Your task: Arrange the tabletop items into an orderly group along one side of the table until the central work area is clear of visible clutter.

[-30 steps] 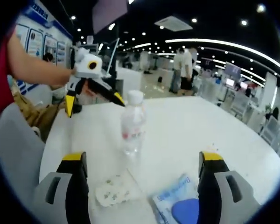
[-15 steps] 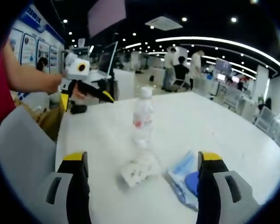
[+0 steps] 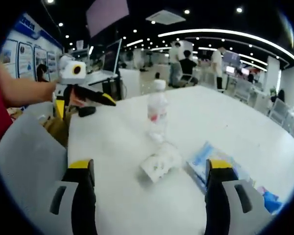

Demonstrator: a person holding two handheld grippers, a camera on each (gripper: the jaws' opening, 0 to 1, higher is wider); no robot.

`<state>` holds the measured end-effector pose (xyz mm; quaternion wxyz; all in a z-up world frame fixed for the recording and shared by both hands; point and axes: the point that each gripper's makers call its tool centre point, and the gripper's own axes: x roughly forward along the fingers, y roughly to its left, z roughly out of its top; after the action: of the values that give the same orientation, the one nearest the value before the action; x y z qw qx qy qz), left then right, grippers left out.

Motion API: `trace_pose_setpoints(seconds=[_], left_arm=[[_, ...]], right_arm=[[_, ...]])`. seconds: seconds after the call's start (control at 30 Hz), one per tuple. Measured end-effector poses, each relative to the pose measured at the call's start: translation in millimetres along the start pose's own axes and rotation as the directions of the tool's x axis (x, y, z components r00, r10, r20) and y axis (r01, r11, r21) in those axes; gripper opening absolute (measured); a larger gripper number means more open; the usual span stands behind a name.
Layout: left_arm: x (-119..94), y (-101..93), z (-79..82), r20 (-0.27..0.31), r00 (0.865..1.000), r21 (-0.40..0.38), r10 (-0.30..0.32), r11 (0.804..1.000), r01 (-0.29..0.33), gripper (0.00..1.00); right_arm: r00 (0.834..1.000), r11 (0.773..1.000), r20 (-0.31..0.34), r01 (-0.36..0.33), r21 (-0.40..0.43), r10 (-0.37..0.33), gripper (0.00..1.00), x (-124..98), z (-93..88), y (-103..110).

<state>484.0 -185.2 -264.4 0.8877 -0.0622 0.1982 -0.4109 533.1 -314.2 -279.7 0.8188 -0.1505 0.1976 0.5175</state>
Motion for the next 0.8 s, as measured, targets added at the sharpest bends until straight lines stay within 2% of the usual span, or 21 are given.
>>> trace_pose_setpoints(seconds=[0.27,0.43,0.6,0.8], left_arm=[[38,-13.9,0.5,-0.049,0.999,-0.024,-0.002,1.0,0.0,0.91],[59,-19.2,7.3,-0.053,0.999,-0.036,-0.001,0.999,-0.001,0.9],[61,-23.1,13.7,-0.043,0.999,-0.031,0.011,0.999,-0.012,0.9],[46,-15.1,16.0,-0.035,0.999,-0.028,0.035,0.999,-0.036,0.9]], right_arm=[[1.0,1.0,0.01,-0.003,-0.002,0.003,0.92,-14,-3.9,-10],[1.0,1.0,0.011,-0.011,0.013,0.011,0.92,-20,-7.6,-20],[1.0,0.999,0.005,-0.019,0.046,0.019,0.91,-13,-9.6,-25],[0.999,0.996,0.007,-0.048,0.08,0.048,0.91,8,-4.6,-23]])
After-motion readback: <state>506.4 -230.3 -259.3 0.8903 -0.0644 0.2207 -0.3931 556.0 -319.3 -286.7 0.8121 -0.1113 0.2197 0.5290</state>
